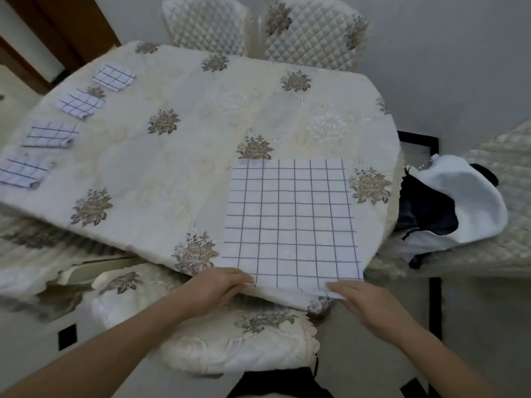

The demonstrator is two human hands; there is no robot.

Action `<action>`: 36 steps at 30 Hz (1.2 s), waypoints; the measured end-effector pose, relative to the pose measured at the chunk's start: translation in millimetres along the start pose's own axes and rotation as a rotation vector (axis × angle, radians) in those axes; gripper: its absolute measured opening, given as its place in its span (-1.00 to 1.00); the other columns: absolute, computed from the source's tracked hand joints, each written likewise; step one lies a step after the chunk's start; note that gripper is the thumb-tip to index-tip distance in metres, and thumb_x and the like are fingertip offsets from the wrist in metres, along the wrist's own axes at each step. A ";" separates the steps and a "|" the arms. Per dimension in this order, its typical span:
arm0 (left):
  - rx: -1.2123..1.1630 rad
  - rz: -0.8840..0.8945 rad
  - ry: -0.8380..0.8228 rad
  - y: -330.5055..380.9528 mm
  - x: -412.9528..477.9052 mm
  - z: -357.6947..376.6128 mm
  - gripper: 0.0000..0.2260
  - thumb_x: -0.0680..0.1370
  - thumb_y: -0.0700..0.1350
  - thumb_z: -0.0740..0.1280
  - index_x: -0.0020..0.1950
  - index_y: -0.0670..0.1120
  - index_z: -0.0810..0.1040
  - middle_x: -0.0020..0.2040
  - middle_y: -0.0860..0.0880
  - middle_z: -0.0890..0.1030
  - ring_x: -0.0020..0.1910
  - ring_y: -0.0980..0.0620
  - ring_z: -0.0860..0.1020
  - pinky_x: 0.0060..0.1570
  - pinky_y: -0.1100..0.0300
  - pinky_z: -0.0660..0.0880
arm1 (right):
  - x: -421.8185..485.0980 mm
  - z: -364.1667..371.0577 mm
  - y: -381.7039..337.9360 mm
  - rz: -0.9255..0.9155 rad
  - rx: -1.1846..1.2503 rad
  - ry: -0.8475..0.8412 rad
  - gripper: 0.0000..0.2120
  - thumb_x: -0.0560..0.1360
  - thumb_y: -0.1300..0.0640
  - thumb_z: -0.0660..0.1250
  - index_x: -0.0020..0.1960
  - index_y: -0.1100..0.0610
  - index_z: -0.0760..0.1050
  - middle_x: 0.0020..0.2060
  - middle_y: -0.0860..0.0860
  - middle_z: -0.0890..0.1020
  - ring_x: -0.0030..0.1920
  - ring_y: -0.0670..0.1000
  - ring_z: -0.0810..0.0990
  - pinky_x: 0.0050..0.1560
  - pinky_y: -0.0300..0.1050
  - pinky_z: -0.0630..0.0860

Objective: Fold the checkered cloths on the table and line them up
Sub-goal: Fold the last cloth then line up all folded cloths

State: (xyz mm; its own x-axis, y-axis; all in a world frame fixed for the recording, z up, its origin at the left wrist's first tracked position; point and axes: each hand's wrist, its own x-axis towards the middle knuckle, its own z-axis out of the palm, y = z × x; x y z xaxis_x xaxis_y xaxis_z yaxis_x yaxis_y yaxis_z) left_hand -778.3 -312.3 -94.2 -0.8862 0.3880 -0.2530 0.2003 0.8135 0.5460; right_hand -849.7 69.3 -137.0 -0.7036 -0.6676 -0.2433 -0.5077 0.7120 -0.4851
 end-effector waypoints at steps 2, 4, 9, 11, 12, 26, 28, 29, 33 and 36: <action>-0.020 -0.013 -0.018 7.3 -9.8 -0.8 -0.47 0.66 0.26 -0.07 0.26 0.05 0.59 0.18 0.14 0.64 0.12 0.17 0.58 0.11 0.30 0.47 | -6.3 -3.7 -1.8 -0.009 0.052 -0.060 -0.63 0.63 0.00 0.25 0.41 -0.25 0.42 0.34 -0.25 0.52 0.31 -0.12 0.52 0.24 -0.26 0.44; -0.018 -0.015 -0.047 12.6 -16.7 -0.5 -0.58 0.69 0.19 0.02 0.15 0.02 0.59 0.05 0.13 0.67 -0.01 0.21 0.59 0.03 0.23 0.50 | -9.8 -10.5 -3.2 -0.006 0.094 -0.101 -0.67 0.63 -0.16 0.19 0.38 -0.29 0.44 0.31 -0.29 0.53 0.30 -0.18 0.52 0.23 -0.34 0.42; -0.064 -0.016 -0.050 14.7 -19.8 -11.4 -0.70 0.71 0.04 0.13 -0.12 -0.06 0.47 -0.26 0.11 0.54 -0.29 0.19 0.47 -0.22 0.29 0.35 | -0.2 -32.9 -5.4 -0.016 0.120 -0.128 -0.36 0.49 -0.51 -0.14 0.32 -0.29 0.49 0.17 -0.37 0.60 0.18 -0.27 0.57 0.14 -0.31 0.51; -0.069 -0.048 -0.049 4.6 -10.4 -21.9 -0.72 0.70 0.06 0.12 -0.12 -0.01 0.44 -0.30 0.19 0.46 -0.31 0.26 0.42 -0.23 0.31 0.34 | 16.4 -47.4 -7.1 -0.003 0.114 -0.107 -0.43 0.53 -0.43 -0.05 0.29 -0.23 0.54 0.09 -0.41 0.60 0.11 -0.34 0.58 0.07 -0.39 0.49; -0.055 -0.061 -0.045 -1.9 -2.5 -27.8 -0.73 0.69 0.09 0.10 -0.13 0.03 0.43 -0.31 0.21 0.43 -0.31 0.29 0.41 -0.24 0.33 0.32 | 27.3 -55.0 -7.5 0.007 0.114 -0.084 -0.47 0.54 -0.38 0.01 0.26 -0.18 0.58 0.05 -0.41 0.61 0.06 -0.34 0.59 0.02 -0.43 0.48; 0.091 -0.065 0.174 -120.8 144.5 -72.8 -0.73 0.68 -0.06 0.21 0.18 -0.17 0.62 0.20 -0.06 0.57 0.09 -0.04 0.55 0.07 0.15 0.45 | 201.7 -93.3 37.2 0.127 -0.003 0.039 -0.77 0.63 -0.02 0.26 -0.07 0.07 0.58 -0.19 -0.08 0.60 -0.19 -0.02 0.56 -0.12 0.03 0.54; 0.100 -0.087 0.191 -130.3 157.3 -74.1 -0.72 0.68 -0.02 0.18 0.13 -0.15 0.62 0.12 -0.02 0.56 -0.03 0.00 0.53 -0.05 0.14 0.46 | 214.9 -91.5 43.0 0.162 -0.037 0.028 -0.78 0.63 -0.05 0.24 -0.07 0.03 0.57 -0.19 -0.11 0.58 -0.18 -0.02 0.55 -0.12 0.02 0.53; 0.107 -0.096 0.207 -133.3 163.4 -75.4 -0.72 0.68 -0.02 0.18 0.09 -0.15 0.61 0.06 0.00 0.55 -0.10 0.01 0.51 -0.12 0.14 0.42 | 220.8 -91.2 45.4 0.177 -0.031 0.038 -0.79 0.63 -0.06 0.25 -0.08 0.01 0.57 -0.19 -0.13 0.57 -0.17 -0.02 0.55 -0.11 0.02 0.53; 0.122 -0.089 0.261 -136.5 181.8 -79.9 -0.79 0.68 -0.08 0.23 -0.04 -0.17 0.56 -0.13 0.00 0.46 -0.25 0.01 0.40 -0.25 0.15 0.30 | 238.2 -91.5 52.6 0.220 -0.032 0.119 -0.82 0.60 -0.02 0.29 -0.11 0.03 0.57 -0.22 -0.11 0.53 -0.18 0.00 0.54 -0.16 0.03 0.51; 0.141 -0.079 0.309 -139.9 191.0 -78.8 -0.81 0.66 -0.10 0.26 -0.09 -0.17 0.53 -0.19 0.00 0.41 -0.30 0.01 0.35 -0.29 0.15 0.28 | 245.6 -91.8 57.4 0.242 -0.043 0.145 -0.79 0.59 0.00 0.33 -0.16 0.09 0.51 -0.27 -0.05 0.48 -0.20 0.08 0.52 -0.18 0.05 0.49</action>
State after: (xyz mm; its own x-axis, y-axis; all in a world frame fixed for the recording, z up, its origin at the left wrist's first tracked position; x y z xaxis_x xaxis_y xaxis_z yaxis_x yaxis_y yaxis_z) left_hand -1008.5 -386.1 -156.0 -0.9815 0.1897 -0.0242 0.1630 0.8959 0.4132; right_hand -1097.3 -33.8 -147.5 -0.8691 -0.4413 -0.2234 -0.3350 0.8575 -0.3904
